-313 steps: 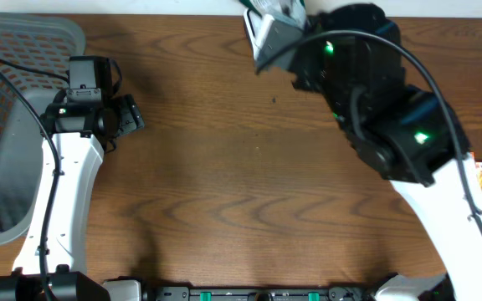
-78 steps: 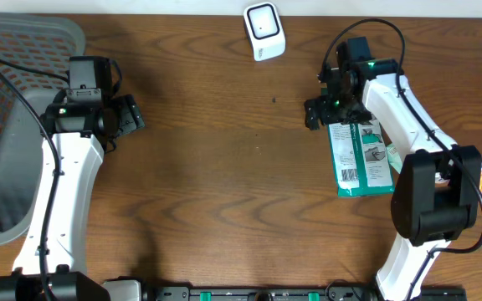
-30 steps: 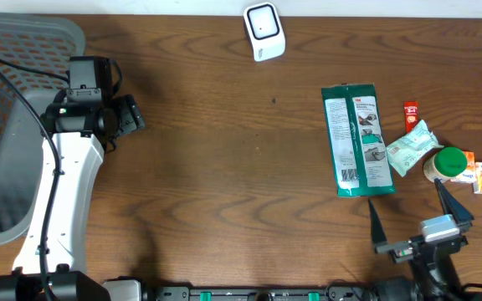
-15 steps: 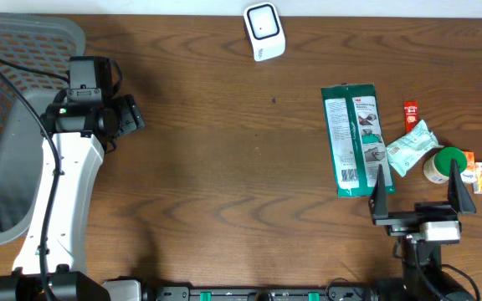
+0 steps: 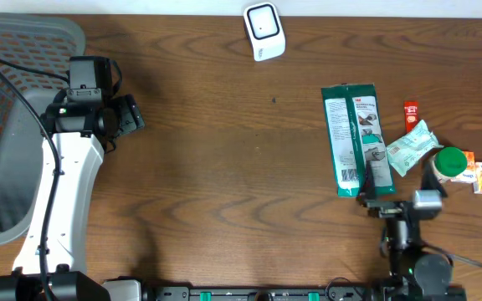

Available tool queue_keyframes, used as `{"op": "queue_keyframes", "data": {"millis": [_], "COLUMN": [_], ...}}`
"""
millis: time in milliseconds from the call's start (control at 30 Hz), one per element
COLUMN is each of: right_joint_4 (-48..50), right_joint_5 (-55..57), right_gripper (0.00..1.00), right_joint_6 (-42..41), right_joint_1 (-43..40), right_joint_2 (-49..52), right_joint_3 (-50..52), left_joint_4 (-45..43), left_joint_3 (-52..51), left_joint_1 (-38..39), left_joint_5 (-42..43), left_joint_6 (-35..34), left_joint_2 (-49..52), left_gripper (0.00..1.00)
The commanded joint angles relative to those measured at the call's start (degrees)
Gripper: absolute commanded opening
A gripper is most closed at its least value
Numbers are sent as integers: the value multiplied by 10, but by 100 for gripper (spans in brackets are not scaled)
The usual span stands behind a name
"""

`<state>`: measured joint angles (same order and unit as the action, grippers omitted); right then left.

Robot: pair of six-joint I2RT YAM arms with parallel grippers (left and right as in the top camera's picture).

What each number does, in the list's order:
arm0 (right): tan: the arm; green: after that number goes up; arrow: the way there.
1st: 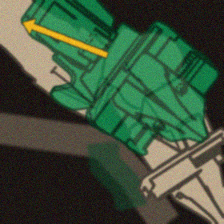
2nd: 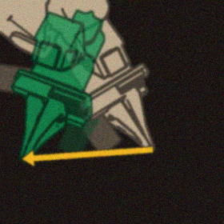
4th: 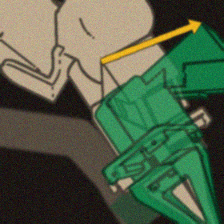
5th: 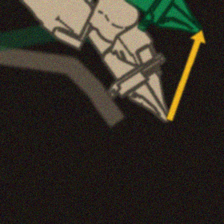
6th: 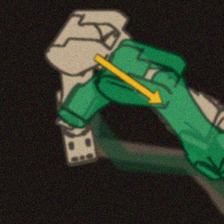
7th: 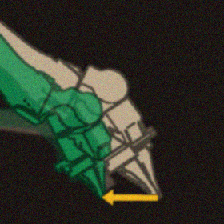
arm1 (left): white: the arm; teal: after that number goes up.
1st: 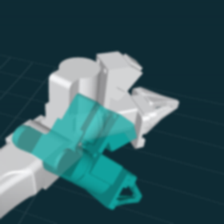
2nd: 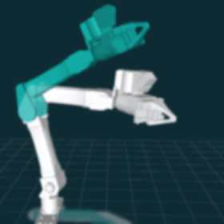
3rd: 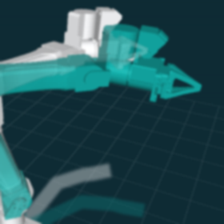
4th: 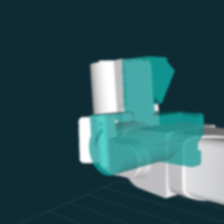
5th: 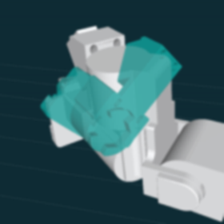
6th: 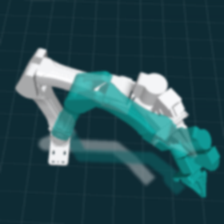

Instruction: Scan the item barcode

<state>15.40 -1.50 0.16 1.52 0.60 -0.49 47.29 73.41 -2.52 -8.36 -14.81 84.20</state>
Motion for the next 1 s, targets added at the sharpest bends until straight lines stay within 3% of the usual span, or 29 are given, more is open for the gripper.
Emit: {"op": "queue_keyframes", "data": {"millis": [0, 133, 967], "right_joint_4": [-118, -195, -193], "right_joint_5": [14, 50, 44], "right_gripper": [99, 99, 99], "right_joint_6": [-25, -56, -53], "right_joint_1": [-3, -3, -3], "right_joint_2": [-3, -3, -3], "right_joint_3": [2, 2, 2], "left_joint_4": [0, 0, 0], "left_joint_3": [2, 2, 2], "left_joint_1": [-2, -2, -2], "left_joint_5": [-9, -9, -9], "left_joint_6": [-1, -1, -1], "left_joint_2": [-1, -1, -1], "left_gripper": [88, 88, 88]}}
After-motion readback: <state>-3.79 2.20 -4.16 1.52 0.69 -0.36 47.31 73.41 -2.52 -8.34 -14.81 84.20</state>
